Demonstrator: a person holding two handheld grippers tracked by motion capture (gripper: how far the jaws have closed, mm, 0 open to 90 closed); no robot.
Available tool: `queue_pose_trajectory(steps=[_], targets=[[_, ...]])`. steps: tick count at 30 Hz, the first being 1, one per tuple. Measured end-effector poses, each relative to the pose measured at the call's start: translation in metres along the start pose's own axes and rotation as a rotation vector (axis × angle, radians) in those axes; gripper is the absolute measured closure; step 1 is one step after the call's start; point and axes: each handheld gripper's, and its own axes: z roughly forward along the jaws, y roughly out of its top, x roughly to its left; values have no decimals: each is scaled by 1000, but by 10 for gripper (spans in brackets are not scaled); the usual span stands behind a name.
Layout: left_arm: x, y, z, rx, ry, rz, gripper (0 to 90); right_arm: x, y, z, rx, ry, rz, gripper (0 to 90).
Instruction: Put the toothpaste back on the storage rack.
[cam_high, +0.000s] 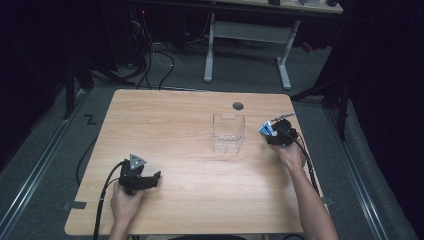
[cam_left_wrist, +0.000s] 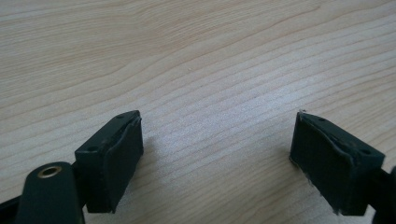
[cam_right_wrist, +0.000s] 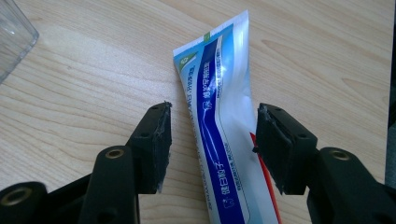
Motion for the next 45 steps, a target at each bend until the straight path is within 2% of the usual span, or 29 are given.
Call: queue_pose_trajectory(steps=[3, 9, 11, 13, 18, 22, 28, 34, 36, 37, 45], targets=[[0, 0, 0, 0, 0, 0, 176, 0, 0, 3, 7, 3, 4, 470], [0, 0, 0, 0, 0, 0, 176, -3, 0, 9, 25, -22, 7, 477], [0, 0, 0, 0, 0, 0, 176, -5, 0, 10, 33, -22, 12, 472], [0, 0, 0, 0, 0, 0, 176, -9, -2, 14, 48, 3, 45, 468], [0, 0, 0, 0, 0, 0, 176, -10, -2, 17, 59, -4, 37, 486], [0, 0, 0, 0, 0, 0, 176, -13, -2, 19, 72, -3, 54, 511], [0, 0, 0, 0, 0, -1, 176, -15, 4, 20, 113, 0, 54, 534], [0, 0, 0, 0, 0, -1, 176, -18, 8, 22, 157, 16, 87, 572], [0, 0, 0, 0, 0, -1, 176, -18, 9, 23, 165, 15, 87, 588], [0, 0, 0, 0, 0, -1, 177, -18, 10, 23, 189, 11, 69, 616], [0, 0, 0, 0, 0, -1, 177, -21, 14, 23, 256, 61, 97, 630]])
